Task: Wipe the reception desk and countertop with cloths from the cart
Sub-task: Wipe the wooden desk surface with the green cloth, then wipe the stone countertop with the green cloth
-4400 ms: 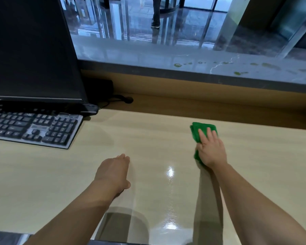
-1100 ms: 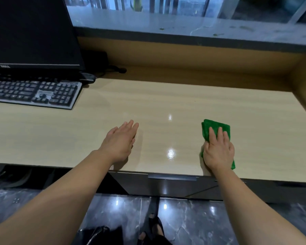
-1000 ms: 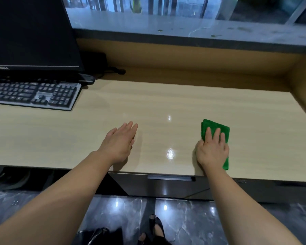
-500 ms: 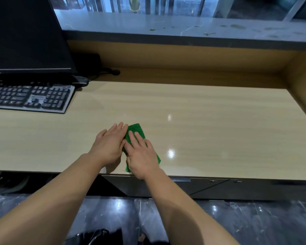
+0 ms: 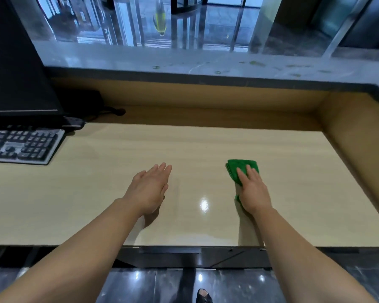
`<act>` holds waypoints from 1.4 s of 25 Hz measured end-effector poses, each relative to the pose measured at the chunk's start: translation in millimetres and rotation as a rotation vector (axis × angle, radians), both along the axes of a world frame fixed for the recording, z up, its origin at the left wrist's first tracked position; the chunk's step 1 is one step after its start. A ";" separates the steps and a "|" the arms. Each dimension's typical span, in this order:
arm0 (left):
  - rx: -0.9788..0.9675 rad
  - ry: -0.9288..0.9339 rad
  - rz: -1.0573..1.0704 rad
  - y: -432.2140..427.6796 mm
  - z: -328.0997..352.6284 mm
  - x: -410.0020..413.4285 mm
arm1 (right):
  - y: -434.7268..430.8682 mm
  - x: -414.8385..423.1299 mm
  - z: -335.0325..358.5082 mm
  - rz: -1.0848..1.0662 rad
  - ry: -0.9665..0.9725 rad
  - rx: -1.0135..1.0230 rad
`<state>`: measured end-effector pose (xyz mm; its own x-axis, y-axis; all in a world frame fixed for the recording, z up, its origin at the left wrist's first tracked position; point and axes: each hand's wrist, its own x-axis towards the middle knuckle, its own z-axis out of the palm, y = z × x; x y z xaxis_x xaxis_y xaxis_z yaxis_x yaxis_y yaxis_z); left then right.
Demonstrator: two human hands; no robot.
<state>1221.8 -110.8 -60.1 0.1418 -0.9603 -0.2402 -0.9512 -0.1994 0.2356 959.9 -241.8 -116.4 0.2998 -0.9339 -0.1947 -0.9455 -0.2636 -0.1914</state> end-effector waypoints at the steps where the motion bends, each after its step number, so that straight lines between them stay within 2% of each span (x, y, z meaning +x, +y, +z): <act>1: -0.011 -0.005 -0.004 -8.2 5.1 -5.5 | -10.6 -15.2 3.6 -0.060 0.022 0.012; 4: -0.037 -0.003 0.000 -31.5 20.7 -20.0 | -23.5 -24.8 13.0 -0.205 0.084 0.035; 7: -0.039 -0.021 0.026 -47.9 34.8 -27.7 | -14.0 16.7 22.9 -0.277 0.151 0.074; 9: -0.060 -0.041 0.051 -57.0 46.4 -30.6 | -3.5 53.1 22.7 -0.191 0.138 0.091; 11: -0.102 -0.049 0.083 -65.0 57.8 -33.8 | 9.4 83.8 20.5 -0.081 0.048 0.085; 13: -0.143 -0.056 0.121 -72.0 67.3 -33.9 | 9.8 104.0 25.5 -0.093 -0.173 0.159; 19: -0.212 0.036 0.265 -86.5 85.0 -22.4 | -46.9 106.0 94.8 -0.679 -1.325 0.802; 21: -0.234 0.101 0.332 -89.6 87.8 -15.7 | -75.0 95.1 130.0 -0.667 -1.701 0.948; 23: -0.242 0.138 0.377 -93.3 88.9 -7.6 | -102.7 83.1 167.9 -0.549 -1.853 0.923; 25: -0.258 0.126 0.406 -97.3 92.5 1.3 | -128.5 77.9 200.4 -0.499 -1.815 0.740; 27: -0.278 0.097 0.414 -102.8 97.8 7.9 | -147.0 77.2 224.5 -0.469 -1.672 0.492; 32: -0.322 0.093 0.406 -110.5 106.2 34.1 | -182.2 114.9 237.8 -0.339 -1.122 0.035; 35: -0.348 0.102 0.402 -107.1 109.1 66.7 | -190.3 153.5 219.7 -0.218 -0.658 -0.136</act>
<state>1288.5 -218.0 49.0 0.5069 -0.8605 0.0512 -0.7851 -0.4363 0.4397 1113.5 -432.2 103.4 0.1190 -0.9892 0.0854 -0.6787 -0.1438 -0.7202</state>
